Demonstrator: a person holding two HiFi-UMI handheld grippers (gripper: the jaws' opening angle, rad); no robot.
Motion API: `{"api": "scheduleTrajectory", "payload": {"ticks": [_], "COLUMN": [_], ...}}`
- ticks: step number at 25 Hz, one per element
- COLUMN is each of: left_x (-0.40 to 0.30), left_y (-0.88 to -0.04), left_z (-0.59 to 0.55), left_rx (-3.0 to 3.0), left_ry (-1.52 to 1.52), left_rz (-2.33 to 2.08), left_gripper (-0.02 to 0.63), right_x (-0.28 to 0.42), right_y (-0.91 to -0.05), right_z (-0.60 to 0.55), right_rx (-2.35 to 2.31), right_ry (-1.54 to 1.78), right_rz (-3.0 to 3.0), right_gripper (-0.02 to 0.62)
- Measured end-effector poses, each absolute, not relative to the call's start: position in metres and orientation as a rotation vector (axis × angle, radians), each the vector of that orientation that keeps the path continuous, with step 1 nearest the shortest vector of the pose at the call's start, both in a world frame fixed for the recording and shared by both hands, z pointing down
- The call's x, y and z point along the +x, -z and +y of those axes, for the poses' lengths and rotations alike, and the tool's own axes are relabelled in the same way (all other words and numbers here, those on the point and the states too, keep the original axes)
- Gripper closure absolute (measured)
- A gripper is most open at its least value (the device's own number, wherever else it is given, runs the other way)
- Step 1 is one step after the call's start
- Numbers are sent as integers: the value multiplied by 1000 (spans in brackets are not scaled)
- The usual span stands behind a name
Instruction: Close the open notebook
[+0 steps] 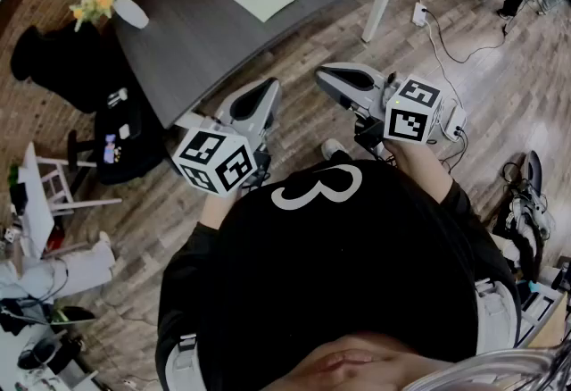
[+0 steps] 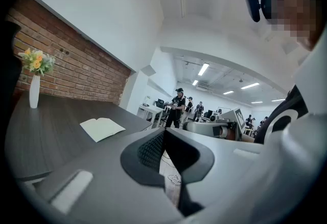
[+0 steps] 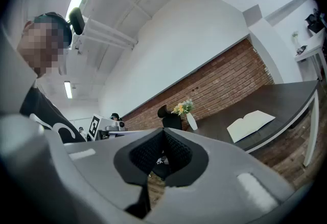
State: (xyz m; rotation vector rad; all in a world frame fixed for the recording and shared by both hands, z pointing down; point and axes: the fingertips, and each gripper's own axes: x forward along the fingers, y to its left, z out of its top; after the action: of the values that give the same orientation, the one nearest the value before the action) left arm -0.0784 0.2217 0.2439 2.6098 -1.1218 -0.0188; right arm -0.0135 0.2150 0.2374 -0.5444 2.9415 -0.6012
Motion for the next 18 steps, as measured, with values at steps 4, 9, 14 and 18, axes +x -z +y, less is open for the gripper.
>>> {"api": "scheduleTrajectory", "payload": {"ticks": [4, 9, 14, 18], "left_x": [-82, -88, -89, -86], "left_y": [-241, -241, -245, -256], "left_z": [228, 234, 232, 223], "left_rx": [2613, 2613, 2604, 2582], "left_ry": [25, 34, 41, 26], "left_rz": [-1118, -1113, -1104, -1087], "left_gripper": [594, 594, 594, 595], "right_x": [-17, -21, -19, -17], "right_y": [-237, -235, -236, -247], "right_z": [220, 225, 222, 215], "right_rx": [-538, -571, -536, -541], "right_ry": [603, 608, 695, 720], "right_rz": [2929, 2923, 2864, 2863], "right_gripper": [594, 594, 594, 594]}}
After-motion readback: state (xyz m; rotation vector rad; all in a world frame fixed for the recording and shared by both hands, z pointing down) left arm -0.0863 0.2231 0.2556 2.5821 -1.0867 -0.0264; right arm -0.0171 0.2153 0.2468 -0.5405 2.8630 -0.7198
